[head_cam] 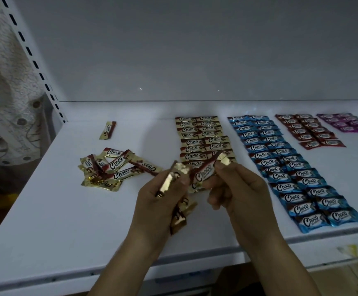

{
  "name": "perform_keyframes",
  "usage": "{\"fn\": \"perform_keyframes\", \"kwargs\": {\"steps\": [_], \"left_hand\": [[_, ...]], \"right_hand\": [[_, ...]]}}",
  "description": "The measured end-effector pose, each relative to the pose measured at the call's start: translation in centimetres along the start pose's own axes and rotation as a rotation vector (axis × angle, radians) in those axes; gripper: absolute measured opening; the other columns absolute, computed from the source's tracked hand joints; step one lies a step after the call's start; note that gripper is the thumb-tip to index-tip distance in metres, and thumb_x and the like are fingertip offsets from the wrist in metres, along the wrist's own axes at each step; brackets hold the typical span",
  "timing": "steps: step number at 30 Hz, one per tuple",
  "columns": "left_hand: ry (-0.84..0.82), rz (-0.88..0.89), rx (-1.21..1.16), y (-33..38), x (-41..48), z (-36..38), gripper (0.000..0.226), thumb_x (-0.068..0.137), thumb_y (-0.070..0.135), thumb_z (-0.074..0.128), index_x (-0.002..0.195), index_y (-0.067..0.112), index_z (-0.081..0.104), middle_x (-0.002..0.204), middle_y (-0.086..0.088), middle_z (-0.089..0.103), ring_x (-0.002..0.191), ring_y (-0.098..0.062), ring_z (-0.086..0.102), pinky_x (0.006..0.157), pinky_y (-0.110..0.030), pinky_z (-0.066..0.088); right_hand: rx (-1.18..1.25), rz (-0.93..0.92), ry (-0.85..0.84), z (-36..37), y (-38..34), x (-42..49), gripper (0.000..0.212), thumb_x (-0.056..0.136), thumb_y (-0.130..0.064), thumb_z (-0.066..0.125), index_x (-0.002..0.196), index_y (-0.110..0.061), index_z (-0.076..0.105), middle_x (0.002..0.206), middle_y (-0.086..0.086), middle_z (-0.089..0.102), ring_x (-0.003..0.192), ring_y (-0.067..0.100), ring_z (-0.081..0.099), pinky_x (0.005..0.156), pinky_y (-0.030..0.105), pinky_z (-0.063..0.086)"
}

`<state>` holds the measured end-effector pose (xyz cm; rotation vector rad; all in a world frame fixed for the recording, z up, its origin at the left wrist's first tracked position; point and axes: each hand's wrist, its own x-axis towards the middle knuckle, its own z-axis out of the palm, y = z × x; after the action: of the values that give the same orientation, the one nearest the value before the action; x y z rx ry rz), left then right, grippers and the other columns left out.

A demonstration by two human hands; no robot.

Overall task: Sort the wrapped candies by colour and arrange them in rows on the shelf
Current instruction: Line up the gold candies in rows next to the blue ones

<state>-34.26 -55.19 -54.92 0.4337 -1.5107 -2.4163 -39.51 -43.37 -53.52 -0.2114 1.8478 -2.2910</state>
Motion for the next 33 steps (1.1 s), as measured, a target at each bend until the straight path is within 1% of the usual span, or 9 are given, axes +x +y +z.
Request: {"fn": "perform_keyframes", "kwargs": {"steps": [5,13,15,17,18,20,25,29,33], "left_hand": [[-0.003,0.044,0.029,-0.3,0.0,-0.3,0.020,0.074,0.026,0.063,0.087,0.019,0.076,0.080,-0.001,0.074,0.070,-0.009,0.068,0.058,-0.017,0.051],[0.006,0.096,0.117,-0.4,-0.1,-0.3,0.012,0.080,0.019,0.065,0.086,0.021,0.075,0.063,0.004,0.064,0.055,-0.007,0.058,0.051,-0.021,0.048],[0.047,0.071,0.089,-0.5,0.0,-0.3,0.013,0.083,0.015,0.065,0.082,0.023,0.076,0.062,0.004,0.064,0.052,-0.007,0.057,0.049,-0.021,0.049],[0.044,0.114,0.158,-0.7,0.1,-0.3,0.015,0.084,0.012,0.066,0.085,0.023,0.076,0.071,0.003,0.070,0.063,-0.009,0.064,0.057,-0.024,0.053],[0.026,0.150,0.214,-0.8,0.0,-0.2,0.015,0.086,0.010,0.065,0.089,0.021,0.075,0.076,0.003,0.072,0.068,-0.010,0.066,0.061,-0.024,0.054],[0.002,0.198,0.288,-0.9,-0.1,-0.2,0.015,0.087,0.009,0.063,0.093,0.018,0.073,0.081,0.001,0.074,0.074,-0.010,0.067,0.066,-0.024,0.054],[-0.017,0.174,0.304,-0.8,-0.2,-0.2,0.014,0.087,0.015,0.064,0.089,0.023,0.074,0.079,0.002,0.073,0.070,-0.009,0.066,0.063,-0.023,0.053],[0.057,0.062,0.098,-0.1,-0.2,0.0,0.011,0.084,0.015,0.062,0.089,0.019,0.072,0.069,0.006,0.070,0.048,-0.003,0.056,0.043,-0.015,0.043],[0.059,0.045,0.047,0.2,-0.4,0.2,0.012,0.087,0.014,0.058,0.092,0.015,0.069,0.065,0.008,0.068,0.045,-0.001,0.054,0.039,-0.011,0.039]], "right_hand": [[0.007,0.046,0.019,0.6,0.5,-0.3,0.023,0.092,-0.014,0.054,0.075,-0.002,0.062,0.063,0.011,0.067,0.046,0.015,0.057,0.044,0.023,0.047],[-0.084,0.025,0.030,-0.3,0.9,-0.6,0.013,0.088,-0.017,0.061,0.080,-0.006,0.063,0.066,0.006,0.069,0.053,0.016,0.064,0.049,0.025,0.051],[-0.391,-0.205,0.092,-1.0,1.6,-0.6,0.011,0.085,-0.020,0.069,0.093,-0.019,0.063,0.082,-0.003,0.069,0.069,0.010,0.065,0.061,0.023,0.051],[-0.855,-0.631,0.099,-2.0,2.0,-0.3,0.022,0.086,-0.023,0.067,0.108,-0.024,0.062,0.107,-0.005,0.063,0.098,0.010,0.059,0.080,0.021,0.047],[-1.043,-0.825,0.040,-2.6,2.2,-0.1,0.026,0.086,-0.022,0.064,0.111,-0.022,0.064,0.114,-0.002,0.062,0.107,0.013,0.054,0.088,0.024,0.042],[-1.248,-0.986,-0.090,-3.1,2.4,0.0,0.028,0.085,-0.025,0.059,0.111,-0.020,0.067,0.116,-0.002,0.064,0.112,0.016,0.051,0.094,0.030,0.033],[-1.341,-0.984,-0.135,-3.4,1.5,0.4,0.026,0.083,-0.025,0.058,0.105,-0.020,0.070,0.100,-0.005,0.071,0.100,0.014,0.056,0.086,0.029,0.034],[-1.375,-0.720,-0.053,-5.8,0.1,2.1,0.026,0.076,-0.014,0.074,0.100,-0.022,0.071,0.096,-0.004,0.071,0.095,0.021,0.062,0.084,0.036,0.041],[-1.533,-0.528,-0.099,-6.6,0.0,3.2,0.025,0.081,-0.021,0.071,0.105,-0.028,0.070,0.105,-0.007,0.066,0.102,0.020,0.055,0.080,0.025,0.018]]}}
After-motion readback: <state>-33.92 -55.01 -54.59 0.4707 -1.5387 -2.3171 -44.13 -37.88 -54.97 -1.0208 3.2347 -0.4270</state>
